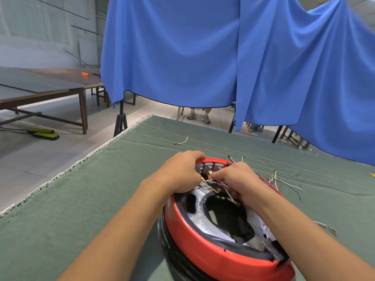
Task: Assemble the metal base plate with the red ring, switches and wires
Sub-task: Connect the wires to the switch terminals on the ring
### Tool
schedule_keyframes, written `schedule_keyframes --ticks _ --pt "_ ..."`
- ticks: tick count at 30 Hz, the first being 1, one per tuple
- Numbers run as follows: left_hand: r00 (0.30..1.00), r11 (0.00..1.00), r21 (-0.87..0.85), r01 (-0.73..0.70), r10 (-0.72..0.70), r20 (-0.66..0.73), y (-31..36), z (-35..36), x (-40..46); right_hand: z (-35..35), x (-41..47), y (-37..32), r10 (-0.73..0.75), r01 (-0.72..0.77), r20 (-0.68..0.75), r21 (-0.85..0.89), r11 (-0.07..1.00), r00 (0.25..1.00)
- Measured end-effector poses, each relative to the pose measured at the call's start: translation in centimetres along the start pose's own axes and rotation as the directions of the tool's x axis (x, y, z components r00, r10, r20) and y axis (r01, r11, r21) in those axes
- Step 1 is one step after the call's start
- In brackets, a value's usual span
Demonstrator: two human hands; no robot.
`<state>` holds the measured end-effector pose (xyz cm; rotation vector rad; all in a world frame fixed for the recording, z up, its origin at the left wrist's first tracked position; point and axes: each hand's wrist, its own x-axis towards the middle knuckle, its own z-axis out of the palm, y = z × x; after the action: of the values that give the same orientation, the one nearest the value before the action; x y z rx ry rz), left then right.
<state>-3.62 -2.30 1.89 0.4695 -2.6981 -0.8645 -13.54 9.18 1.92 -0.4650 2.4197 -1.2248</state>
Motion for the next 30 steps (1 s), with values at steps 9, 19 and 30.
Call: schedule_keyframes --ticks 9,19,30 --pt "1.0 1.0 -0.004 0.001 -0.001 0.003 0.03 -0.02 0.02 -0.15 0.61 0.31 0.067 -0.07 0.04 0.069 0.995 0.997" --pt "1.0 1.0 -0.004 -0.005 0.005 0.007 -0.06 0.05 0.09 -0.3 0.75 0.48 0.075 -0.079 0.062 0.052 0.996 0.995" --pt "1.0 1.0 0.008 -0.012 0.012 0.002 -0.04 -0.01 0.07 -0.28 0.65 0.39 0.071 -0.073 0.055 0.038 0.997 0.996"
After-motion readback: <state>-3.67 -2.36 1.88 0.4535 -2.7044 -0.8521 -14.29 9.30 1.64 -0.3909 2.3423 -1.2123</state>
